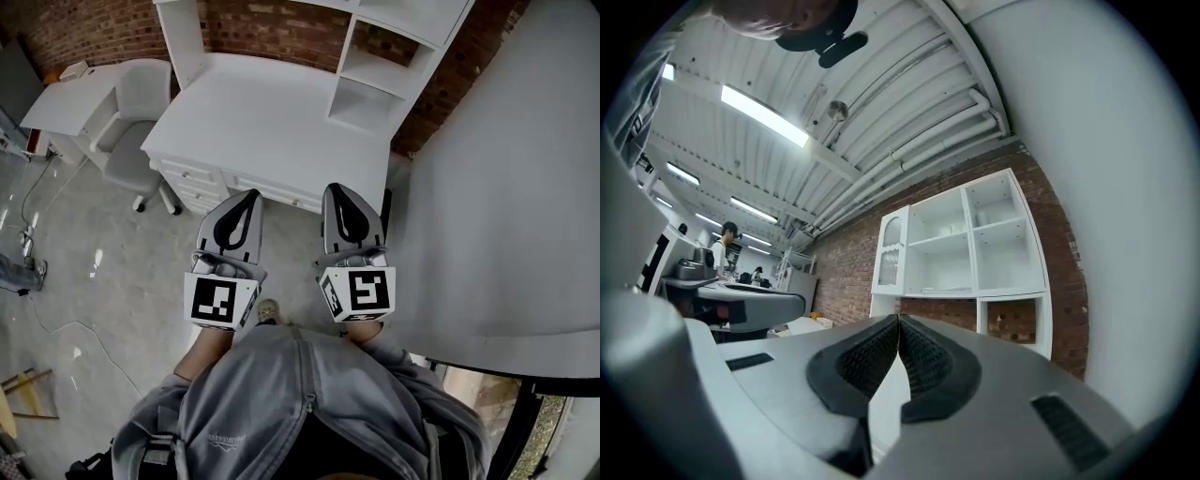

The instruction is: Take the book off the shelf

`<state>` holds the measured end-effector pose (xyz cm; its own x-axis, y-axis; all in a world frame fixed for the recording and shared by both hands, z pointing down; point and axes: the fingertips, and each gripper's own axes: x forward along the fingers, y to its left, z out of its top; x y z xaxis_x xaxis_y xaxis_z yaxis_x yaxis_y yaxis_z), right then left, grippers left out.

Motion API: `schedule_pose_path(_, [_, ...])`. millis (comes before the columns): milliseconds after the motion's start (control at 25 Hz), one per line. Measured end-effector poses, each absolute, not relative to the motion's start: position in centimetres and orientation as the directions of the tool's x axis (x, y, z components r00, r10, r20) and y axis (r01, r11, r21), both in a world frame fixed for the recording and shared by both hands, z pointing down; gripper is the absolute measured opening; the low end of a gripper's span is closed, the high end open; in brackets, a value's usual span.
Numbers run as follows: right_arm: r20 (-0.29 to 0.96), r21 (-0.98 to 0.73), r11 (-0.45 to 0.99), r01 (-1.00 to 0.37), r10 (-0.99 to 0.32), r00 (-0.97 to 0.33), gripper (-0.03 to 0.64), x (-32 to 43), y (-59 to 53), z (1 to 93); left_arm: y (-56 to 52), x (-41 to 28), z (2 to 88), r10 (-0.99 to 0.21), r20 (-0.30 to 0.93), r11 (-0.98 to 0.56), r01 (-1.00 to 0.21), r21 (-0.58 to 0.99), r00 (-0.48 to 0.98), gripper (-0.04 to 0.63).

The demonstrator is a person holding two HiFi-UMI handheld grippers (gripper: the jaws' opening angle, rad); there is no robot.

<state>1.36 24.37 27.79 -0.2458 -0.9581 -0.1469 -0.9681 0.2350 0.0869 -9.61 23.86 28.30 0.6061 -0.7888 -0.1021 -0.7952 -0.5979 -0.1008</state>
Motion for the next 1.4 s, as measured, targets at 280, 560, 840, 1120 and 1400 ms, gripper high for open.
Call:
schedule_pose_path(280, [-0.133, 0.095, 0.213, -0.973, -0.965, -0.224, 0.026, 0.4, 20.1, 28.2, 19.2, -10.6, 28.7, -0.776, -0.094, -0.617, -0.782, -0.091, 0.624, 0.006])
schedule_pose_path(560, [-0.135, 0.107, 0.177, -0.978, -0.972, -0.191, 0.026, -0.2, 17.2, 28.0, 16.3, -11.4, 29.1, -0.755, -0.101, -0.642, -0.762, -0.081, 0.648, 0.006])
schedule_pose_path(840, [-0.122, 0.118, 0.136, -0.984, -0.981, -0.151, 0.026, -0.5, 16.3, 28.5, 14.6, -12.3, 29.8, -0.742, -0.100, -0.660, -0.749, -0.060, 0.663, 0.006])
schedule_pose_path(1120, [-0.112, 0.114, 0.114, -0.987, -0.986, -0.127, 0.026, -0.3, 15.7, 28.6, 13.7, -12.5, 30.2, -0.735, -0.089, -0.671, -0.740, -0.044, 0.672, 0.006])
schedule_pose_path(1400, [-0.148, 0.123, 0.118, -0.985, -0.980, -0.136, 0.026, -0.5, 14.4, 28.0, 12.3, -12.6, 30.1, -0.734, -0.118, -0.669, -0.742, -0.051, 0.669, 0.006])
